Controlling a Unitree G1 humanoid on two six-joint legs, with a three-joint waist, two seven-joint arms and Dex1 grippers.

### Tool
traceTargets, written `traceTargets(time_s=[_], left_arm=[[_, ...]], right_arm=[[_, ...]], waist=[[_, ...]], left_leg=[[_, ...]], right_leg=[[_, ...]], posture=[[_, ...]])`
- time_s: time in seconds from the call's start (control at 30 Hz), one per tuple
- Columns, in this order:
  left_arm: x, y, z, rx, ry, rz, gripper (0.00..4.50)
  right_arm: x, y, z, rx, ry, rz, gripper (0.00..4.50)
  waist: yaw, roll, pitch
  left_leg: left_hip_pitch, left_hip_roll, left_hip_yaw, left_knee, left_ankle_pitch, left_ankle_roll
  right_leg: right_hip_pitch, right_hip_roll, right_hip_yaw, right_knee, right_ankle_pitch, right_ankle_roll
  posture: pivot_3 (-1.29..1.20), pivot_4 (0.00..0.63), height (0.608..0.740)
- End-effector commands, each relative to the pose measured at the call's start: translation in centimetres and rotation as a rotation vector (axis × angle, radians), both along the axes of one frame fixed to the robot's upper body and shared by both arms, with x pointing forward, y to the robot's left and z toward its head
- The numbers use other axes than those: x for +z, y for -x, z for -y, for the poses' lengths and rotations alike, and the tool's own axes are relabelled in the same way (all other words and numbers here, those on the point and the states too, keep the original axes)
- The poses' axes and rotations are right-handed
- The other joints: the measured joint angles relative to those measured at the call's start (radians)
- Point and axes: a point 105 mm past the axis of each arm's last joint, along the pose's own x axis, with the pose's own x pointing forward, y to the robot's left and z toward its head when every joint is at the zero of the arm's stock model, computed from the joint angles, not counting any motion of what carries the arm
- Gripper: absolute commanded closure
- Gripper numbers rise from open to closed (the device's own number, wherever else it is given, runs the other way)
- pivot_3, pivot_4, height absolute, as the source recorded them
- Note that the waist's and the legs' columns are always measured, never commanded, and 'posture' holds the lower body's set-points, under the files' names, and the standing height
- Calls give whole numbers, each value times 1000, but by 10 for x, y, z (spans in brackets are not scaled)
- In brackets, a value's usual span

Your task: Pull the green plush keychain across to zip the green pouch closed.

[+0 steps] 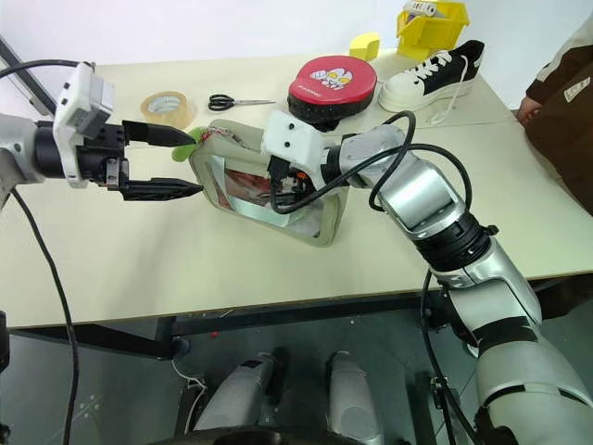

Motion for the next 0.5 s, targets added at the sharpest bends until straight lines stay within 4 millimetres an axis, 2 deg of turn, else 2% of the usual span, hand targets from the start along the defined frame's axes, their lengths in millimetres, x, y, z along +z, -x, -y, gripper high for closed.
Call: traceTargets(time_s=[0.03,0.13,0.2,0.23,0.33,0.5], left_arm=[[13,6,-7,37,1,64,0],[17,6,-10,59,3,81,0],[18,3,-15,97,20,90,0],[15,2,-17,112,17,86,0],[4,5,-21,121,-7,70,0],[8,1,-25,175,48,82,0]], right_arm=[[1,-5,-1,22,32,62,2869],[7,-11,-1,36,46,131,4478],[25,-32,4,22,137,413,4478],[32,-36,4,43,159,491,4478],[44,-40,1,105,161,595,4478],[47,-40,-5,190,144,673,4478]], waist=[[0,0,0],[2,0,0],[0,0,0],[-1,0,0],[-2,0,0],[-2,0,1]], left_leg=[[2,0,0,-1,0,0],[4,0,0,-1,0,0],[5,0,0,-1,0,0],[5,0,0,-1,0,0],[6,0,1,-2,0,0],[5,2,0,-3,0,-1]], right_leg=[[1,0,0,0,0,0],[4,0,0,-1,0,0],[5,0,0,-1,0,0],[5,0,0,-1,0,0],[4,0,0,-1,0,0],[3,4,1,-1,0,0]], posture=[[0,150,740],[0,150,740],[0,150,740],[0,150,740],[0,150,740],[0,150,740]])
